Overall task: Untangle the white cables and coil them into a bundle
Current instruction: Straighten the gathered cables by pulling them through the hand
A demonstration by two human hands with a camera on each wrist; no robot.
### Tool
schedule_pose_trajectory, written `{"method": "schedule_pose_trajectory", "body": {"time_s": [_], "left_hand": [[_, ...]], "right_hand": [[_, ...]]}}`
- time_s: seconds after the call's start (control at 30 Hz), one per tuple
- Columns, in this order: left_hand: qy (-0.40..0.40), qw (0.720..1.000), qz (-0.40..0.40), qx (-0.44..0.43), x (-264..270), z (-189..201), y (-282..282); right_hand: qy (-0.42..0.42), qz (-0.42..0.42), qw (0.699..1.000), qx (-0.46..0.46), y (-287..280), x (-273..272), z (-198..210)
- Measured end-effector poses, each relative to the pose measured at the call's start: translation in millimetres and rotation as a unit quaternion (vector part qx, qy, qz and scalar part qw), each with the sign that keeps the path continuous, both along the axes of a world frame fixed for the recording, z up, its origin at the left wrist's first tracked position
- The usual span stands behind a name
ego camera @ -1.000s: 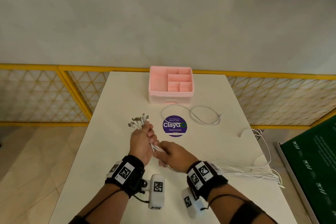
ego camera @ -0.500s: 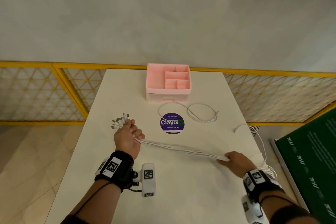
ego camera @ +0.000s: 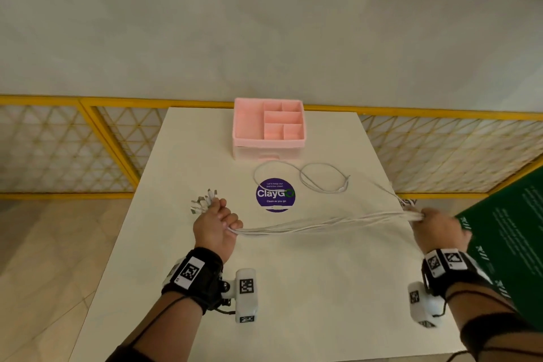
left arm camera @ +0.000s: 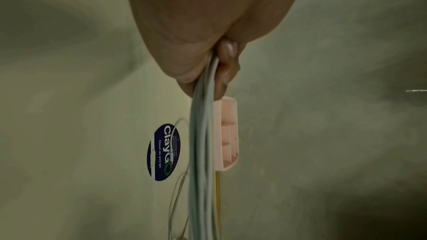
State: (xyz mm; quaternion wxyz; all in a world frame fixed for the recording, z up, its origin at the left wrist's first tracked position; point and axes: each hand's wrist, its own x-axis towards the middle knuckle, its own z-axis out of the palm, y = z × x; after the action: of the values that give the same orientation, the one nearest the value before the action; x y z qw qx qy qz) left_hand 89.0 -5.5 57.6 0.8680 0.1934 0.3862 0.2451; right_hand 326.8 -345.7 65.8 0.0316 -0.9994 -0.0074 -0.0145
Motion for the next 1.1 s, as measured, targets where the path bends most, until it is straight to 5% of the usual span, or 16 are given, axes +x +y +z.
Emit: {"method": "schedule_pose_trajectory", "body": {"time_s": [0.13,0.3,0.43,0.57,0.77,1.0,1.1], "left_hand": [[0.009,1.0,0.012,0.024,-4.9,4.1,4.5],[0.02,0.999,0.016,0.047,-10.7,6.9,9.1],[0.017,0.999,0.017,0.047,-11.5,5.5,9.2],[0.001,0.999,0.018,0.049,-7.1,5.0,4.9],[-0.011,0.999,0.004,0.047,2.8,3.9,-20.8],[-0.023,0.999,-0.034,0.032,-11.2,3.2,-13.3],[-0.009,0.998,-0.051,0.047,-22.1,-7.1,-12.6]], "right_hand": [[0.185,-0.069,0.978,-0.072,-11.5,-13.5,-63.4],[0.259,-0.067,0.96,-0.083,-34.2,-6.4,-117.3],[0.281,-0.052,0.955,-0.079,-18.0,-11.5,-96.7],[0.324,0.113,0.935,-0.095,37.7,-40.1,-41.7],[0.357,0.397,0.824,0.187,158.2,-126.6,-5.2],[0.318,0.455,0.806,0.205,196.2,-178.8,-31.0],[0.35,0.473,0.796,0.138,191.9,-173.4,-36.6]]}}
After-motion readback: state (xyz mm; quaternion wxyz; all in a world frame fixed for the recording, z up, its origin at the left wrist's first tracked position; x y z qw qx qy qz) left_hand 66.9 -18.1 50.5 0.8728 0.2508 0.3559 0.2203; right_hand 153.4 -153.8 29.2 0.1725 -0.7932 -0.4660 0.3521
